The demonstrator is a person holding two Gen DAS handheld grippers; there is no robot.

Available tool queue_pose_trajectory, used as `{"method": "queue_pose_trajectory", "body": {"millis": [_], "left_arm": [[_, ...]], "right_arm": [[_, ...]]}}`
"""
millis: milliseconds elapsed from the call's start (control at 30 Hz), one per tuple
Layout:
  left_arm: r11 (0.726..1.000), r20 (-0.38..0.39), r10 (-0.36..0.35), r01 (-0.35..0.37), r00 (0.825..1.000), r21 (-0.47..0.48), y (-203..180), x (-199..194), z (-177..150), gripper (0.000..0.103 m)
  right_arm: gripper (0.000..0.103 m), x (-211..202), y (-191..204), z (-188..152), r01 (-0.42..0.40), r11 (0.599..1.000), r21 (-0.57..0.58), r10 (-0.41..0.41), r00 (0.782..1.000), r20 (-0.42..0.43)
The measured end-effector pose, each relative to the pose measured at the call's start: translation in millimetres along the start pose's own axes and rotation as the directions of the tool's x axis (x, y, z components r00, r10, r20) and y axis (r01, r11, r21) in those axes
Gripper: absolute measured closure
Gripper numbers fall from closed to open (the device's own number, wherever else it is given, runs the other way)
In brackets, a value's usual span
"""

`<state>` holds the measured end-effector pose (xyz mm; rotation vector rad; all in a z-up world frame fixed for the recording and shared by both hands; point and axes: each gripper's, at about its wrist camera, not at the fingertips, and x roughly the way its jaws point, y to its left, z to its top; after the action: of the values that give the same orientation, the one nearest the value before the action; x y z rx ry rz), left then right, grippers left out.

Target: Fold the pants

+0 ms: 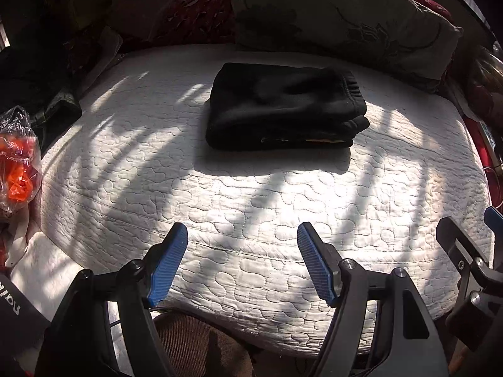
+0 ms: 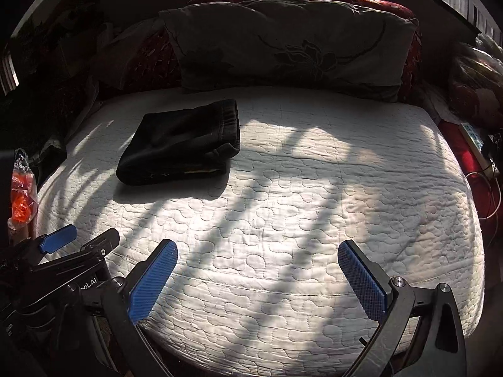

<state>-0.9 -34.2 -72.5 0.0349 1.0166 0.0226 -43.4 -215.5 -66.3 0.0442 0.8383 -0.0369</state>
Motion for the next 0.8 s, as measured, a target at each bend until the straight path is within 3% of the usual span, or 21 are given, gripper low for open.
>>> {"method": "queue_pose_trajectory", "body": {"millis": [100,367,800], "left_arm": [[1.0,0.007,0.008,-0.008,1.0,-0.008,1.9,-1.8,0.6,0.031],[0.999,0.035,0.011,-0.01,0.999,-0.032,8.0,-9.5,5.6,0.031],[1.0,0.047,-0.009,0.009,0.999,-0.011,4.2,-14.9,6.5,0.031]], "right_arm": [[0.0,-10.6,5.6,1.6,0.069,0.997,-0.037,-0.067,0.996,0.057],[0.0,-25.7,-0.8,6.9,0.135,0.991,-0.013,-0.132,0.983,0.124],[0.0,-22.5,-8.1,4.9,0.073,0.997,0.028,-0.076,0.992,0.106]]}}
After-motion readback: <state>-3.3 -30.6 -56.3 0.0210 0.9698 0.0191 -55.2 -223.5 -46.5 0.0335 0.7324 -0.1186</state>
